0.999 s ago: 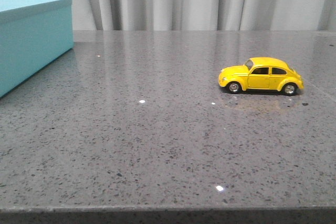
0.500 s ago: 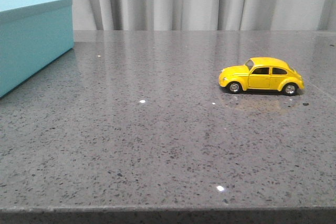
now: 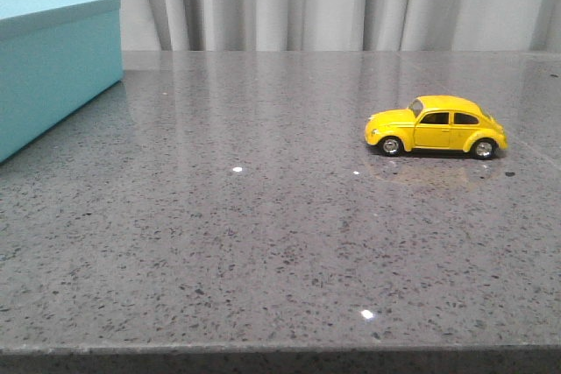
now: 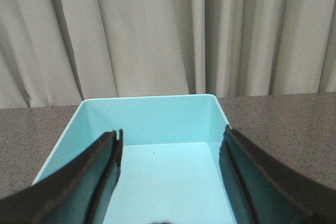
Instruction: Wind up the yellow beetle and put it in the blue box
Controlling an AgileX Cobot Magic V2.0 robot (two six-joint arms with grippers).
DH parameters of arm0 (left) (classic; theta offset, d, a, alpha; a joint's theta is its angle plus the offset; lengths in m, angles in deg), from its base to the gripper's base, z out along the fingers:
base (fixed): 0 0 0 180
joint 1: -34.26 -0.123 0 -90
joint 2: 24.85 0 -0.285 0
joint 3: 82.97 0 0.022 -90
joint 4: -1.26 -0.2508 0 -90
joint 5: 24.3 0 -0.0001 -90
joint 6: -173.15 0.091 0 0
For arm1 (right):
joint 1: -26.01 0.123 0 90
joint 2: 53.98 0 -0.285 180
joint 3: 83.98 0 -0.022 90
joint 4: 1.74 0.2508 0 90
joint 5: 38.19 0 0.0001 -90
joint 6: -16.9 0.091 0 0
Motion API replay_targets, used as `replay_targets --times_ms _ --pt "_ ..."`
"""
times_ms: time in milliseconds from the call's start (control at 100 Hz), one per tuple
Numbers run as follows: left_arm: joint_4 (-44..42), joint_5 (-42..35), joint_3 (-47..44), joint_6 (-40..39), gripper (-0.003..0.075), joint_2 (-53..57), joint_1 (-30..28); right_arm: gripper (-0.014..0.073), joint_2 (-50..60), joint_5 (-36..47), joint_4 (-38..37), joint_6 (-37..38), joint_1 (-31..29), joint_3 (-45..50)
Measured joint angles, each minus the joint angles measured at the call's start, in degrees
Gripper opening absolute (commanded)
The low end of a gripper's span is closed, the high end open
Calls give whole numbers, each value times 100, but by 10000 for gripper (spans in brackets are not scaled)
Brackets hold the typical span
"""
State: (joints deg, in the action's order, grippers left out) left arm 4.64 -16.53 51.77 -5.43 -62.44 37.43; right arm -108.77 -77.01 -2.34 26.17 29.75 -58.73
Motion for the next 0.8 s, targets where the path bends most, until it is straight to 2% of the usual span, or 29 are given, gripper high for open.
replay_targets --times_ms 110,250,800 --pt "0 0 0 0 410 0 0 498 -536 -445 61 0 291 -479" --pt "0 0 0 0 410 0 0 531 -1274 -991 221 31 651 -1070" --pt "0 -10 6 0 410 -22 0 531 -3806 -2289 309 1384 1880 -2753"
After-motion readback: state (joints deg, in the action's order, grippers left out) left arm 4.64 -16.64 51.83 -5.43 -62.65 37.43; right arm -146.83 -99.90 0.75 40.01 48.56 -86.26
